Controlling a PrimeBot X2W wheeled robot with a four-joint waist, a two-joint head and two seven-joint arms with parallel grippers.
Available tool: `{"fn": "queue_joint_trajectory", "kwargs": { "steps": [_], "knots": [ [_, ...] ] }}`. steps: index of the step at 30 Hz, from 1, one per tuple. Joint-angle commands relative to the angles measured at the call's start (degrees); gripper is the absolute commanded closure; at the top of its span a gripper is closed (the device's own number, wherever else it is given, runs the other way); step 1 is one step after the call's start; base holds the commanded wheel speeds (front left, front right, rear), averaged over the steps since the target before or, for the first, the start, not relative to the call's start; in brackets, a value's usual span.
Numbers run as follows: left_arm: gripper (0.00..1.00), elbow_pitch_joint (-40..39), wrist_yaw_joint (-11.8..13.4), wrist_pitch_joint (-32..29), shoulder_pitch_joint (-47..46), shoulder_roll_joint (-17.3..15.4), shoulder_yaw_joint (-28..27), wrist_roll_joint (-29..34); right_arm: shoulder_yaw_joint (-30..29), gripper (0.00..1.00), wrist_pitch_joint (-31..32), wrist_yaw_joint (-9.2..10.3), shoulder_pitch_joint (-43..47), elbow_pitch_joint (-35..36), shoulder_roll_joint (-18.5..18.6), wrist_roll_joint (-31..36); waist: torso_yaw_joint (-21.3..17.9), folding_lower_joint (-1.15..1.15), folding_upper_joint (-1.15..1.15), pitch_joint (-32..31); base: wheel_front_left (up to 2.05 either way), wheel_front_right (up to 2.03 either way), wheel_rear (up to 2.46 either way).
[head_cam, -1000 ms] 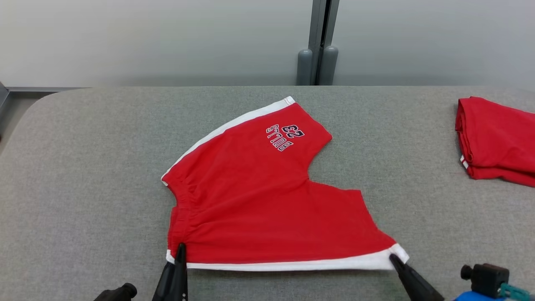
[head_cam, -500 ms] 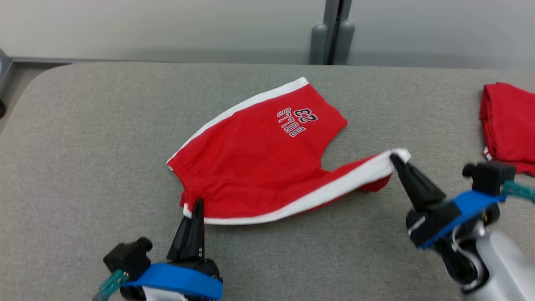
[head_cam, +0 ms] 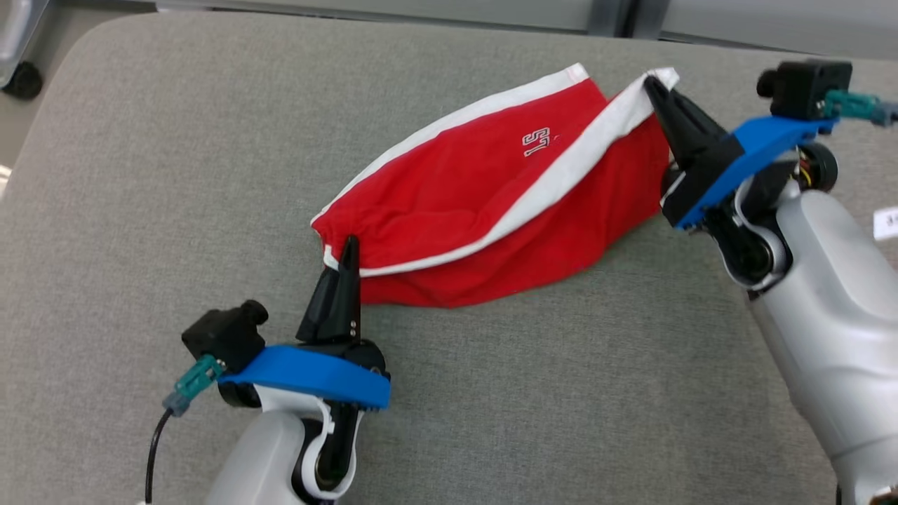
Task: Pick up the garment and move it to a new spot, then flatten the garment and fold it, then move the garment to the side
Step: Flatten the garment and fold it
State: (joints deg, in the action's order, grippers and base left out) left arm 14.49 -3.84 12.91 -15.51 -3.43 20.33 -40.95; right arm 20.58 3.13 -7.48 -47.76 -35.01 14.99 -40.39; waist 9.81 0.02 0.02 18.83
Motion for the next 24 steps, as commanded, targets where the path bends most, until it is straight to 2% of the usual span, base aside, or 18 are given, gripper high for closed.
{"fn": "queue_joint_trajectory", "kwargs": {
  "steps": [1, 13, 14, 15, 16, 17, 18, 24],
  "knots": [
    [1.00, 1.02, 0.29, 0.63, -2.53, 0.14, -0.32, -0.80, 0.89, 1.00, -0.97, -0.02, -3.81, -3.93, -0.58, 0.61, 1.60, -0.02, -0.02, 1.98, 0.00, 0.00, 0.00],
    [1.00, 6.52, 0.51, 2.11, -9.06, 0.53, 1.00, -3.07, 5.77, 1.00, -6.40, -0.03, -17.77, -23.09, -3.02, 0.85, 2.98, -0.02, -0.02, 5.38, 0.00, 0.00, 0.00],
    [0.75, 6.84, 0.70, 2.15, -9.37, 0.54, 1.27, -3.20, 6.08, 1.00, -6.69, -0.03, -18.45, -24.10, -3.27, 0.68, 3.01, -0.02, -0.02, 5.58, 0.00, 0.00, 0.00],
    [0.39, 6.98, 0.90, 2.23, -9.80, 0.54, 1.59, -2.66, 6.42, 1.00, -7.10, -0.02, -19.02, -24.93, -3.39, 0.50, 3.07, -0.02, -0.02, 5.72, 0.00, 0.00, 0.00],
    [0.39, 6.98, 0.90, 2.23, -9.80, 0.54, 1.59, -2.66, 6.42, 1.00, -7.10, -0.02, -19.02, -24.93, -3.39, 0.50, 3.07, -0.02, -0.02, 5.72, 0.00, 0.00, 0.00],
    [0.00, 7.37, 1.34, 2.27, -10.29, 0.55, 2.08, -1.79, 7.17, 0.23, -7.73, -0.03, -19.77, -26.21, -3.63, -0.07, 3.18, -0.02, -0.02, 5.90, 0.00, 0.00, 0.00],
    [0.00, 7.15, 1.44, 2.29, -10.45, 0.54, 2.03, -1.54, 7.41, 0.00, -8.29, -0.02, -19.97, -26.70, -3.65, -0.44, 3.20, -0.02, -0.02, 5.90, 0.00, 0.00, 0.00],
    [0.00, 4.38, 2.32, 2.29, -8.49, 0.56, 0.29, 2.82, 9.27, 0.00, -10.36, -0.02, -19.18, -28.33, -2.80, -2.38, 3.30, -0.02, -0.02, 4.90, 0.00, 0.00, 0.00]
  ]
}}
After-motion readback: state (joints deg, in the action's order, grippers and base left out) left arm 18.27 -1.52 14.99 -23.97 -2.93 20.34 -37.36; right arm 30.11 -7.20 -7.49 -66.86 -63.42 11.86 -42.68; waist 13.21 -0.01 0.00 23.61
